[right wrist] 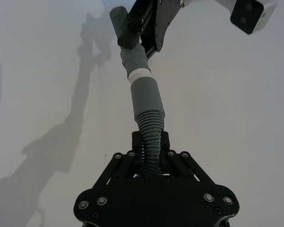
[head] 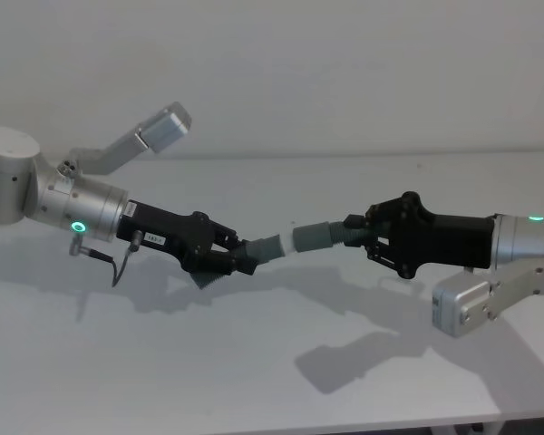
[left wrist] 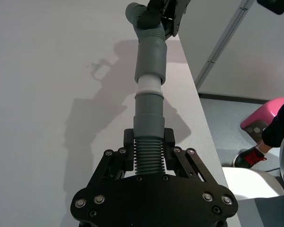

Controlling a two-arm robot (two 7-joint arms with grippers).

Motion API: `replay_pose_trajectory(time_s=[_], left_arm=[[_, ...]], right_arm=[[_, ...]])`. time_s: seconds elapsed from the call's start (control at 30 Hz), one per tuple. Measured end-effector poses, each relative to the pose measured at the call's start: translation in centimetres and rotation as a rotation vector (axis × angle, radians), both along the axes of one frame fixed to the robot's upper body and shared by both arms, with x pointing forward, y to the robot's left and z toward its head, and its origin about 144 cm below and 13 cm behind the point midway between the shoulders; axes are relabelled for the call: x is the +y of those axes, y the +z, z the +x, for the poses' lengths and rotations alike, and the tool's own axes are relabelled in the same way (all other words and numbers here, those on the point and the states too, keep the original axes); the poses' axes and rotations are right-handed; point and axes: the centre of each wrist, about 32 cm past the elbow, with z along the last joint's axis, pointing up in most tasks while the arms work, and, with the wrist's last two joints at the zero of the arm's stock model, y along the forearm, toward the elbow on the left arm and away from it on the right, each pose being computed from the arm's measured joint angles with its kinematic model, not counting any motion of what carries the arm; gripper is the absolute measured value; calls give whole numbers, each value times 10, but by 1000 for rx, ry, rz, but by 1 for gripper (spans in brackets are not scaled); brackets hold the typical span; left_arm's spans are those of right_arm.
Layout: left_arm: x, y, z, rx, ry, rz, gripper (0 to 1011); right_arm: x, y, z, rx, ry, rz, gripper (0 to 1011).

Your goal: Use both hands to pick up one end of the pipe from the table, align the ends, and insert them.

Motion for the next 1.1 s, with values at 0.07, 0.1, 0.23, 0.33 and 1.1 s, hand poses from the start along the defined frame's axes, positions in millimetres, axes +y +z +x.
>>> replay_pose_trajectory(time_s=[0.07,0.1,0.23,0.33,1.1], left_arm=[[0,0,0,0,0,0,322],[0,0,0,0,0,0,322],[0,0,0,0,0,1,322],[1,0,0,0,1,2,322],[1,0,0,1,2,5,325]], right_arm=[[2,0,0,1,9,-1,168],[3,0,0,2,15,-2,169],[5,0,1,4,28,-3,167],[7,1,1,6,40,-5,164],[25,5,6,11,114,-8,159]])
